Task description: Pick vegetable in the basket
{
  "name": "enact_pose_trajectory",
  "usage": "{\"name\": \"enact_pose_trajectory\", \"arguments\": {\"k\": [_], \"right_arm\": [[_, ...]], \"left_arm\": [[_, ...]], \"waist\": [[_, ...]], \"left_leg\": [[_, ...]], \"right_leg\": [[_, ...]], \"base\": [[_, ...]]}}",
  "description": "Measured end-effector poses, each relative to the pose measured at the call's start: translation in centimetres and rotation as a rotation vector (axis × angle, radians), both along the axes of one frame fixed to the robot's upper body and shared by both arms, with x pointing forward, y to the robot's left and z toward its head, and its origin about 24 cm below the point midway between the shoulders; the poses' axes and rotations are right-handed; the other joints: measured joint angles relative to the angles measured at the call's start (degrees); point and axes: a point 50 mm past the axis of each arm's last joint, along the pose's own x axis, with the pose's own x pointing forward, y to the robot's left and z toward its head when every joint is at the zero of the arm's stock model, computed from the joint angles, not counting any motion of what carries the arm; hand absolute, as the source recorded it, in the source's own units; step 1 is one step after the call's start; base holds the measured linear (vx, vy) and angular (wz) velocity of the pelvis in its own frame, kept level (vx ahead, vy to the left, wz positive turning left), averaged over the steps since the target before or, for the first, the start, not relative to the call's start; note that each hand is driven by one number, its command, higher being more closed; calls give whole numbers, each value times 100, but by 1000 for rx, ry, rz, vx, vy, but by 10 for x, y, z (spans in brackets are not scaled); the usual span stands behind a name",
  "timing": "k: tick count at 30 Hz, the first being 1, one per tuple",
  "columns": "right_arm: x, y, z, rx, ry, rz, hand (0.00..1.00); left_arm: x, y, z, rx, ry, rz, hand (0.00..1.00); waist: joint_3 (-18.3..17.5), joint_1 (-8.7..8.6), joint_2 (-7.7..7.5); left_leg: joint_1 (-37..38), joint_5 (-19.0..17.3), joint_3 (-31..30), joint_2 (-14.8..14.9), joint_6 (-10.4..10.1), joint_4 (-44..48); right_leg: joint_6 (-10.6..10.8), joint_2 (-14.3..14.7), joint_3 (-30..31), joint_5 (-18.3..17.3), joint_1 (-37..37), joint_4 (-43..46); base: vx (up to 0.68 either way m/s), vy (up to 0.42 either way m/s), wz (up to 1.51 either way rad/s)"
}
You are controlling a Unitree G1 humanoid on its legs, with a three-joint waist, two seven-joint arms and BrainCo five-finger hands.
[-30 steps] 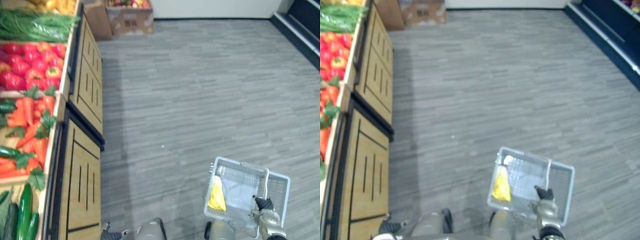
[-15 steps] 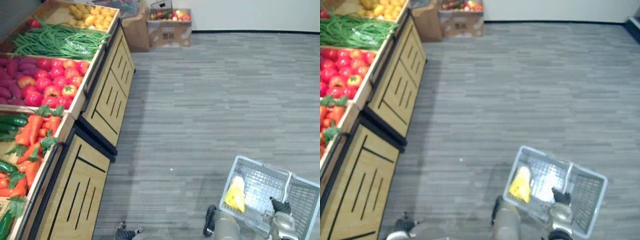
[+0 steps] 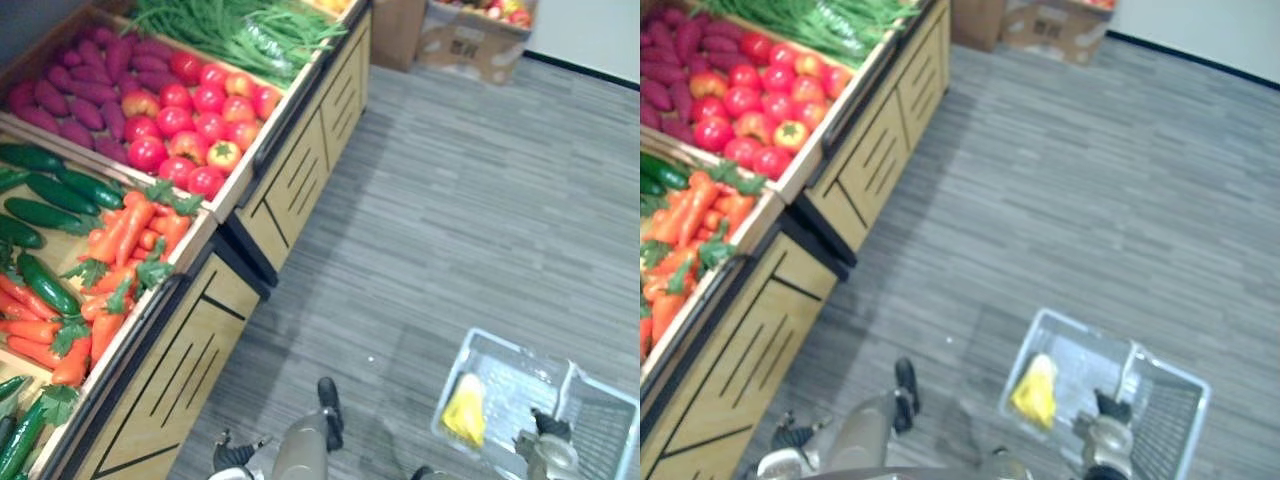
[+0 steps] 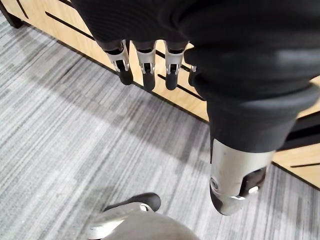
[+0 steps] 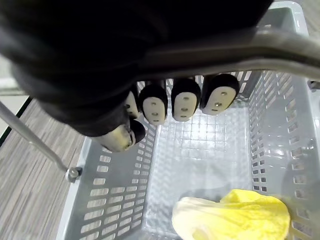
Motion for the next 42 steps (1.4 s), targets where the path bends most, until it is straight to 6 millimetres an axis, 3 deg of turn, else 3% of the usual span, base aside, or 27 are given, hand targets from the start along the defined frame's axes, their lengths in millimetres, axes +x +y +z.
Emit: {"name": "enact_pose_trajectory", "arguments": {"k": [1, 2, 3, 4, 5, 6, 7, 8, 9, 11, 13, 14, 16, 17, 19, 20, 21, 22, 23, 24, 25, 28, 31, 32, 35, 38, 42], "right_arm": [[9, 11, 0, 8, -6, 52, 100], [5, 12, -2, 4, 8, 67, 100], [4, 9, -2, -15, 17, 93, 100], [3, 14, -4, -7, 26, 105, 100], [4, 17, -6, -2, 36, 123, 100], [7, 19, -5, -2, 31, 134, 100], [6, 20, -6, 0, 37, 141, 100], [7, 23, -7, 9, 43, 159, 100], [4, 25, -10, 24, 60, 171, 100], [4, 21, -8, 10, 50, 180, 100], [8, 9, -2, -23, 29, 158, 100], [7, 7, -1, -24, 26, 139, 100], [-4, 0, -3, -22, 37, 79, 100], [-9, -1, -5, -21, 50, 65, 100], [-20, -2, -9, -6, 74, 13, 100], [-25, 2, -13, 16, 80, -10, 100], [-28, 4, -15, 28, 84, -27, 100], [-28, 0, -13, 26, 80, -52, 100], [-28, -4, -11, 18, 68, -70, 100], [-27, -9, -9, 8, 63, -77, 100], [-25, -9, -8, 13, 56, -84, 100], [-30, -12, -9, 25, 54, -127, 100], [-46, -18, -13, 41, 72, -216, 100], [-57, -17, -18, 68, 98, -261, 100], [-61, -12, -23, 97, 125, -268, 100], [-62, -8, -26, 121, 132, -280, 100], [-66, -9, -26, 125, 130, -336, 100]], "left_arm": [[-11, 0, -4, -9, 31, 24, 0], [-19, -4, -7, -25, 60, 32, 0], [-38, -8, -12, -38, 110, 46, 0], [-42, -4, -13, -30, 132, 38, 0], [-43, -1, -13, -22, 142, 31, 0], [-43, 1, -12, -19, 141, 32, 0], [-43, 2, -12, -16, 142, 33, 0], [-41, 4, -11, -9, 138, 32, 0], [-38, 9, -8, 4, 126, 33, 0], [-36, 11, -6, 11, 106, 39, 0], [-27, 11, -2, 17, 58, 44, 0], [-25, 12, -1, 22, 50, 43, 0], [-15, 11, 1, 14, 18, 53, 0], [-13, 10, 1, 8, 8, 60, 0], [-6, 5, 1, -9, -14, 84, 0], [-7, 6, 1, -9, -13, 91, 0], [-8, 9, 2, -3, -15, 103, 0], [-4, 2, 0, -29, -22, 135, 0], [-4, -7, -2, -49, -25, 151, 0], [-5, -14, -4, -69, -26, 193, 0], [-10, -15, -5, -73, -13, 227, 0], [-21, -6, -6, -78, -15, 370, 0], [-33, 1, -8, -95, -21, 547, 0], [-41, 5, -9, -91, -3, 647, 0], [-48, 11, -8, -57, 10, 717, 0], [-47, 19, -5, -13, 9, 767, 0], [-22, 33, 8, 39, -88, 824, 0]], "waist": [[0, 156, -114], [-129, 154, -95], [-311, 141, 201], [-337, 112, 64], [-396, 23, -98], [-384, 2, -132], [-376, -15, -132], [-297, -26, -170], [-214, -26, -164], [-168, -35, -66], [-166, -93, -50], [-168, -119, -56], [-162, -177, -48], [-157, -174, -41], [-163, -146, -59], [-190, -116, -150], [-224, -117, -315], [-178, -51, -78], [-187, -20, 18], [-207, 15, 232], [-229, 24, 313], [-251, -2, 348], [-225, -159, 290], [-270, -237, 359], [-340, -259, 390], [-373, -318, 337], [-387, -327, 319]], "left_leg": [[-123, -264, 116, 124, -306, 624], [31, -218, -1, 58, -354, 145], [290, -394, -183, 102, -154, -470], [375, -580, -166, -29, -218, -452], [515, -681, -151, -287, -217, -578], [600, -808, -189, -406, -160, -583], [667, -865, -239, -423, -123, -596], [878, -946, -397, -444, -35, -655], [1243, -978, -614, -494, 8, -871], [1690, -969, -823, -521, -3, -1191], [2044, -922, -1320, -584, -79, -1397], [2106, -921, -1487, -590, -83, -1418], [2226, -913, -2069, -537, -185, -1455], [2241, -937, -2205, -508, -257, -1434], [2248, -1148, -2619, -366, -609, -1233], [2201, -1285, -2874, -380, -825, -1107], [2214, -1375, -2979, -416, -962, -1076], [2200, -1503, -3193, -189, -1137, -1045], [2093, -1436, -3214, 16, -1233, -1081], [2096, -1299, -3173, 271, -1358, -1224], [2102, -1063, -3181, 423, -1473, -1433], [2061, -574, -3008, 565, -1570, -1621], [1797, -271, -1437, 729, -1351, -1331], [1863, -182, -589, 790, -1288, -1457], [2048, -67, -496, 695, -1411, -2087], [2102, 146, -491, 544, -1399, -2575], [2046, 285, -488, 302, -1309, -2837]], "right_leg": [[54, -55, 278, 216, 153, 141], [61, -122, 361, 220, 144, 287], [150, -67, 414, 162, 111, 832], [281, -289, 486, 62, 56, 1232], [351, -701, 772, 123, -396, 2213], [397, -928, 1179, 663, -866, 3105], [293, -941, 1412, 1022, -1082, 3511], [349, -810, 1814, 860, -1494, 4425], [278, -615, 1918, 302, -1753, 5112], [119, -389, 1703, -297, -2010, 5321], [-168, -185, 1313, -911, -2382, 4747], [-215, -109, 1320, -984, -2469, 4405], [-196, 213, 1737, -945, -2584, 2566], [-176, 247, 1867, -910, -2589, 2177], [-174, 252, 2100, -486, -2565, 1171], [-200, 177, 2233, 153, -2537, 846], [-213, 88, 2259, 549, -2530, 871], [-159, 202, 2011, -28, -2483, 1118], [-252, 327, 1762, -135, -2465, 1069], [-365, 524, 1538, -242, -2438, 999], [-469, 632, 1393, -306, -2432, 1009], [-616, 691, 1067, -399, -2264, 940], [-639, 593, 534, -414, -1907, 653], [-634, 584, 305, -409, -1730, 525], [-603, 665, 254, -341, -1741, 353], [-577, 673, 223, -118, -1763, 69], [-511, 504, 208, 59, -1879, -35]], "base": [[265, 113, -46], [185, 144, -46], [130, 180, -10], [160, 170, 16], [293, 197, 42], [303, 142, 38], [397, 150, 34], [372, 84, 56], [381, 78, 66], [381, 35, 74], [400, -74, 125], [365, -166, 150], [366, -239, 163], [442, -383, 181], [394, -413, 148], [254, -372, 106], [287, -515, 114], [225, -499, 86], [219, -451, 81], [196, -429, 64], [166, -325, 50], [115, -264, 58], [54, -111, 92], [19, -14, 72], [-19, 42, 26], [-39, 53, 6], [-35, 74, 6]]}}
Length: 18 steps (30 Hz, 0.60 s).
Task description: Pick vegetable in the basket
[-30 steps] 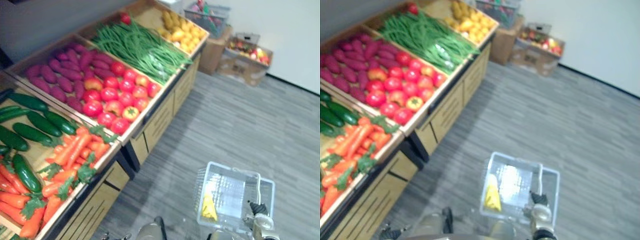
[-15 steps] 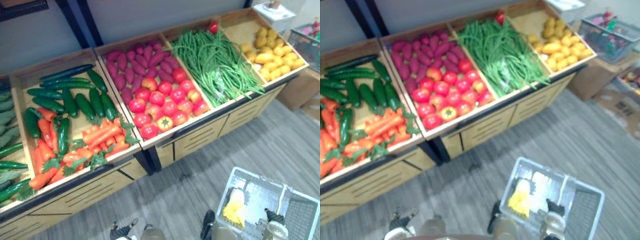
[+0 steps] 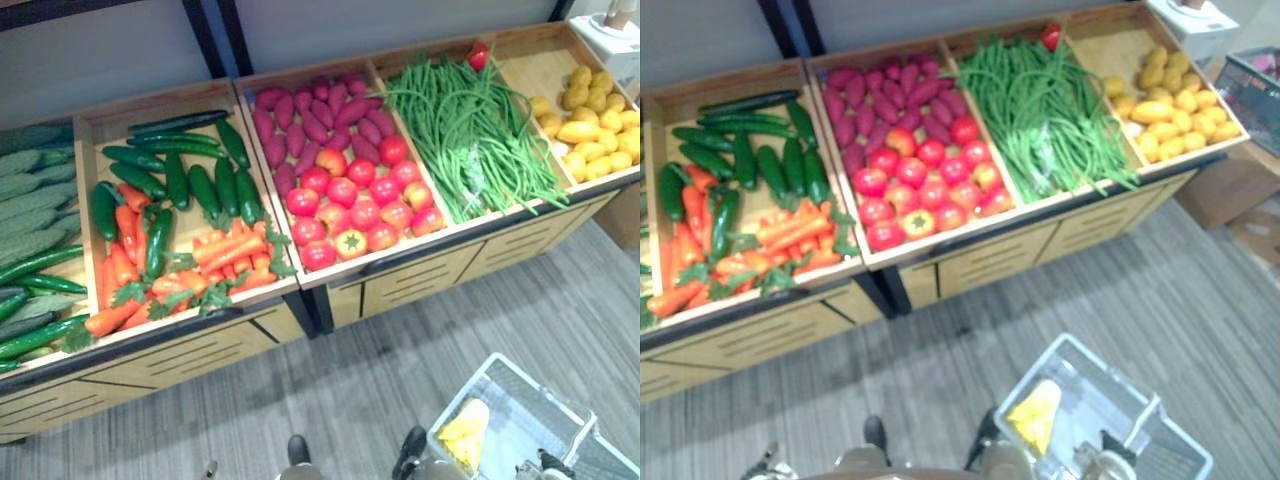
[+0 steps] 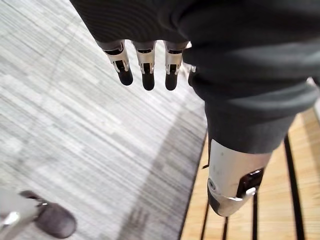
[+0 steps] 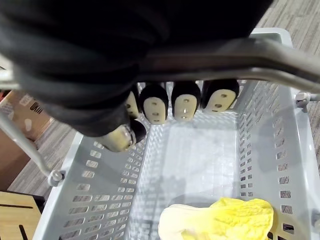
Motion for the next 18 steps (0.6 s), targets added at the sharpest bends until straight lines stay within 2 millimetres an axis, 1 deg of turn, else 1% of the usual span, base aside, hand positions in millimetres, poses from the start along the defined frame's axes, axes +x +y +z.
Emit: {"name": "enact_pose_trajectory", "arguments": {"k": [1, 4, 10, 13, 16, 18], "right_arm": [[0, 0, 0, -1, 1, -3, 100], [-1, 3, 0, 0, -3, -7, 100], [6, 7, 0, 1, -22, 48, 100], [11, 15, -1, 10, -32, 84, 100], [14, 19, -1, 17, -39, 111, 100], [16, 21, 0, 6, -49, 130, 100]], "left_arm": [[8, 2, 4, 17, -42, 17, 0], [22, 7, 12, 51, -106, 21, 0], [26, 7, 15, 63, -125, 17, 0], [31, 8, 22, 96, -157, 3, 0], [44, 8, 39, 179, -205, -57, 0], [63, 11, 63, 298, -264, -150, 0]], "waist": [[0, -5, 0], [6, -5, -35], [-4, 16, -134], [-6, 18, -156], [-6, 12, -157], [-6, 8, -156]], "left_leg": [[-15, 23, -2, -58, 32, -49], [-23, 22, -30, -168, 36, -59], [-16, 18, -153, -248, 48, -81], [12, 12, -163, -247, 58, -81], [66, -7, -156, -250, 89, -79], [62, -10, -156, -251, 94, -69]], "right_leg": [[28, -56, -6, 19, -21, 0], [65, -136, -46, 43, 8, 6], [83, -219, -113, 54, 59, 29], [83, -214, -125, 53, 103, 25], [83, -211, -79, 53, 130, 25], [83, -210, -66, 53, 123, 27]], "base": [[-28, 85, 8], [-6, 54, 12], [15, 18, 10], [9, -2, 3], [-1, -6, -7], [-2, -2, -2]]}}
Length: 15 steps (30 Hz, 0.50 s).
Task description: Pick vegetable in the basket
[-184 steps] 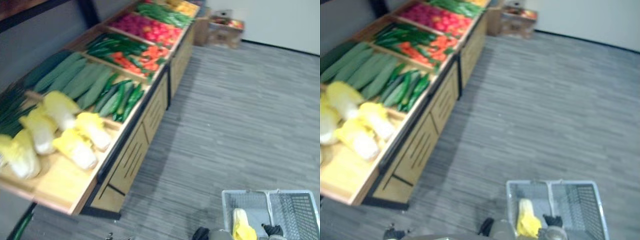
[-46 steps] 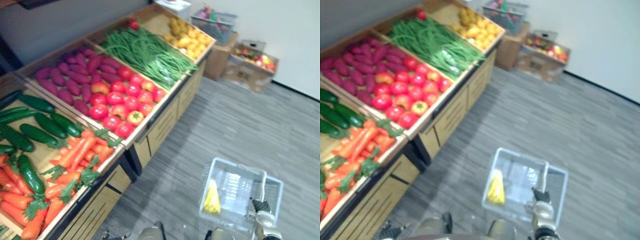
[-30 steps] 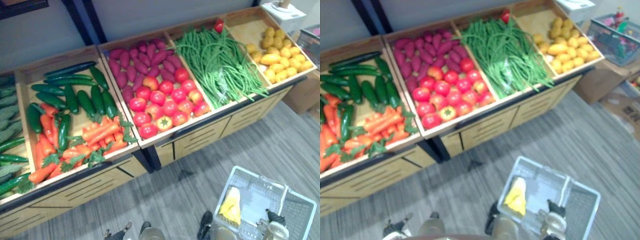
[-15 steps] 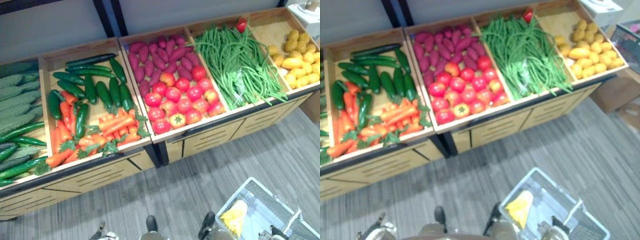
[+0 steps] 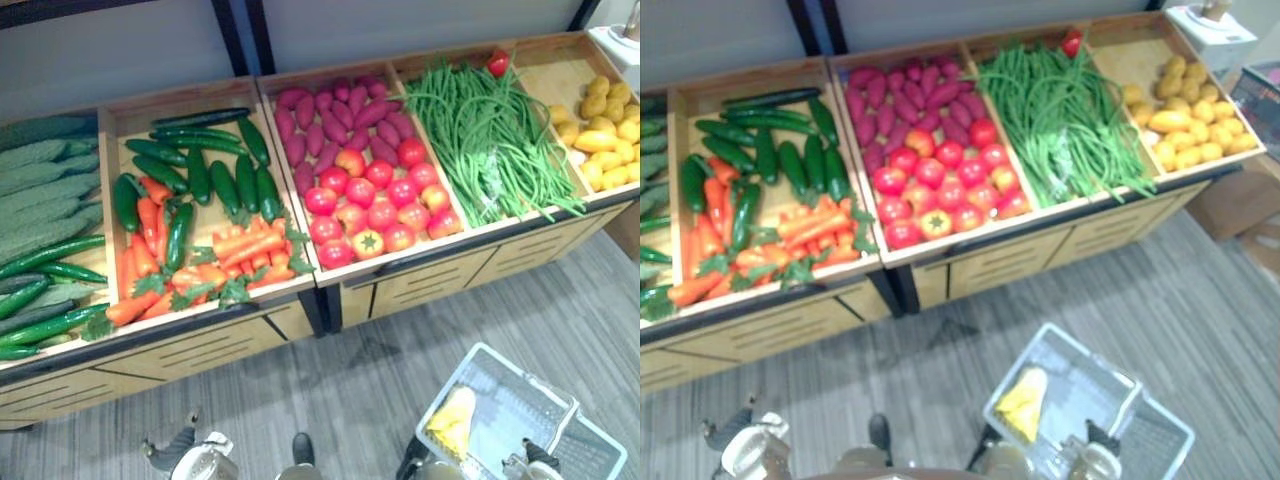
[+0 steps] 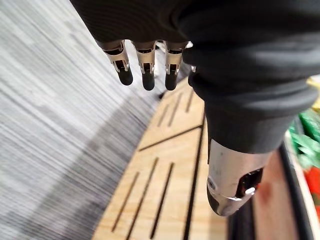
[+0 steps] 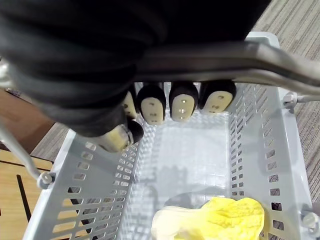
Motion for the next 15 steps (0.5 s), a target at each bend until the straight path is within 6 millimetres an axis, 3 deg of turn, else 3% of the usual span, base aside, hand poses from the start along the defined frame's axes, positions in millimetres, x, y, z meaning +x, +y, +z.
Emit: {"name": "enact_pose_trajectory", "arguments": {"k": [8, 13, 15], "right_arm": [[2, -2, 1, -29, 5, 60, 100], [6, -16, 7, -84, 14, 117, 100], [7, -23, 10, -105, 17, 128, 100]], "left_arm": [[33, 21, 100, 479, -222, -14, 0], [56, 43, 166, 822, -301, -76, 0], [68, 41, 184, 931, -310, -151, 0]], "waist": [[7, -1, 0], [21, -6, 24], [38, -13, 51]], "left_leg": [[-145, -25, 22, 44, 22, 146], [-235, -32, 21, 66, 31, 235], [-295, -36, 20, 61, 39, 255]], "right_leg": [[1, 51, 97, 5, -125, 6], [-14, 67, 178, 16, -216, 29], [-13, 62, 198, 34, -266, 27]], "base": [[3, -9, -3], [-8, -2, -2], [-15, 1, -1]]}}
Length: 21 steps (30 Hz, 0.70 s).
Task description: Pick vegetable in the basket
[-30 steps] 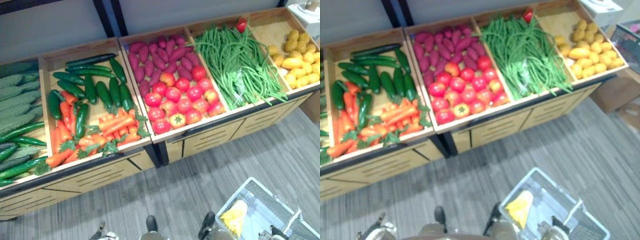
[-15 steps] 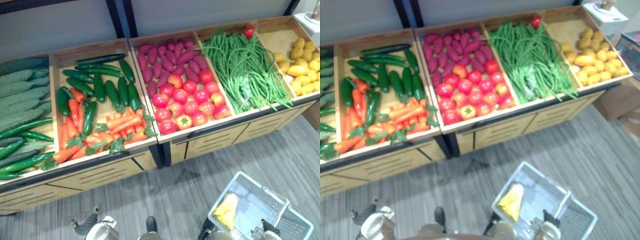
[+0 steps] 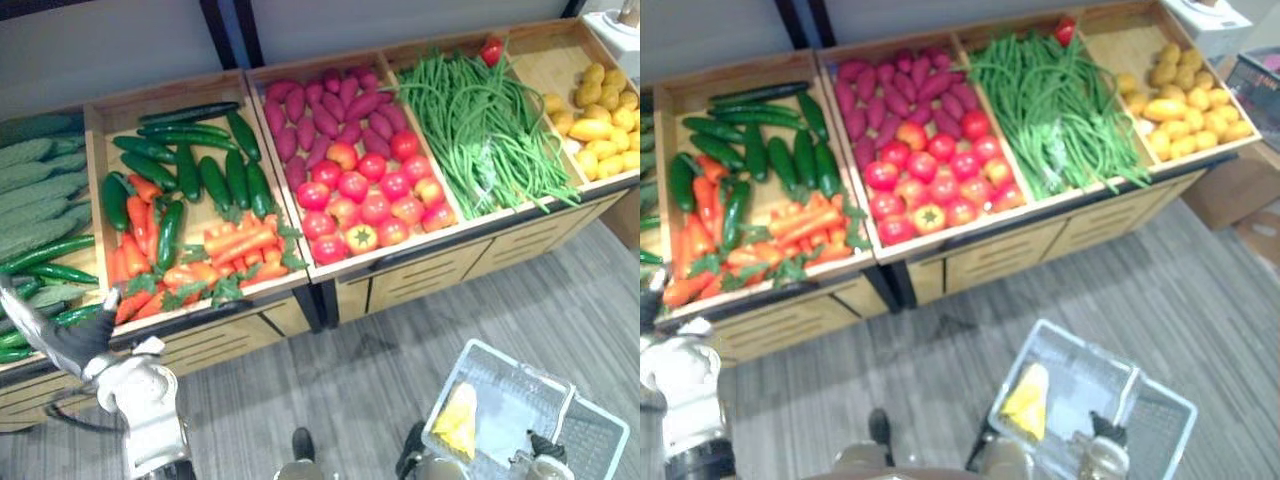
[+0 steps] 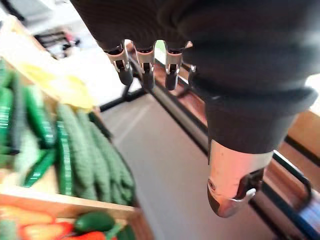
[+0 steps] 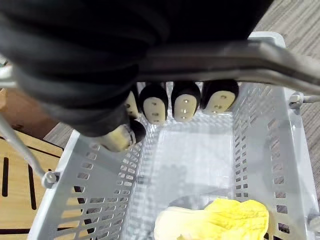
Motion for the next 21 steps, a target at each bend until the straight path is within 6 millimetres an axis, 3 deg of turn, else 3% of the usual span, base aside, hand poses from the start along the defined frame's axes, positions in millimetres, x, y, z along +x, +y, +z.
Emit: {"name": "enact_pose_trajectory", "arguments": {"k": [3, 9, 12, 21], "right_arm": [[6, -7, 5, -30, -7, 34, 100], [31, -22, 22, -95, -64, 92, 100], [37, -27, 28, -115, -79, 125, 100], [47, -34, 38, -150, -119, 141, 100]], "left_arm": [[20, -10, 19, 172, 60, -114, 0], [63, -19, 28, 441, 332, -328, 0], [76, -18, 29, 527, 471, -404, 0], [95, -27, 20, 590, 643, -552, 0]], "waist": [[54, -13, 36], [347, -173, 82], [475, -289, 71], [784, -303, 60]], "left_leg": [[-113, -16, 77, -2, 24, 70], [-305, -50, 321, 1, 59, 194], [-340, -55, 420, 0, 63, 205], [-527, -270, 642, 67, 46, 520]], "right_leg": [[-18, 3, 123, 59, -148, -8], [-78, 26, 410, 223, -456, -49], [-91, 36, 518, 266, -548, -61], [-122, 80, 823, 368, -743, -122]], "base": [[-33, 4, -12], [-28, 0, -22], [-4, -4, -17], [9, -3, -15]]}}
